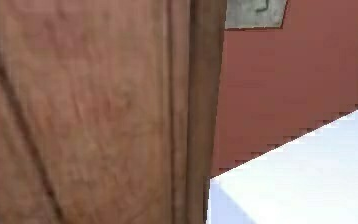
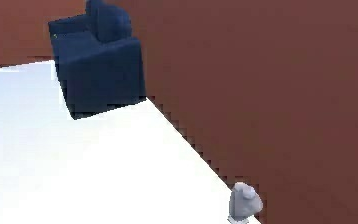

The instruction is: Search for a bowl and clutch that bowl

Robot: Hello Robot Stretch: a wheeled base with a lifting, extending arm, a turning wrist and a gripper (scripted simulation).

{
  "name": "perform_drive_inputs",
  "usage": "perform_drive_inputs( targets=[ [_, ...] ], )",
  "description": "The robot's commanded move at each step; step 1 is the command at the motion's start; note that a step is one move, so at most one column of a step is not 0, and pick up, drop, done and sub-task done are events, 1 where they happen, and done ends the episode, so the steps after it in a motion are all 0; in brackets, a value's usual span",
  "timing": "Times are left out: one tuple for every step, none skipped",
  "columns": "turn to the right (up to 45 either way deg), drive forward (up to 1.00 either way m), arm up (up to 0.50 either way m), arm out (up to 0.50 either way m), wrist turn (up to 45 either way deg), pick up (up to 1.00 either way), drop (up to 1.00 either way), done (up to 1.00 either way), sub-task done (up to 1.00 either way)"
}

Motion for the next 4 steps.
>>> perform_drive_inputs(
  targets=[
    [45.0, 0.0, 0.0, 0.0, 0.0, 0.0, 0.0, 0.0, 0.0],
    [45.0, 0.0, 0.0, 0.0, 0.0, 0.0, 0.0, 0.0, 0.0],
    [45.0, 0.0, 0.0, 0.0, 0.0, 0.0, 0.0, 0.0, 0.0],
    [15.0, 0.0, 0.0, 0.0, 0.0, 0.0, 0.0, 0.0, 0.0]
  ],
)
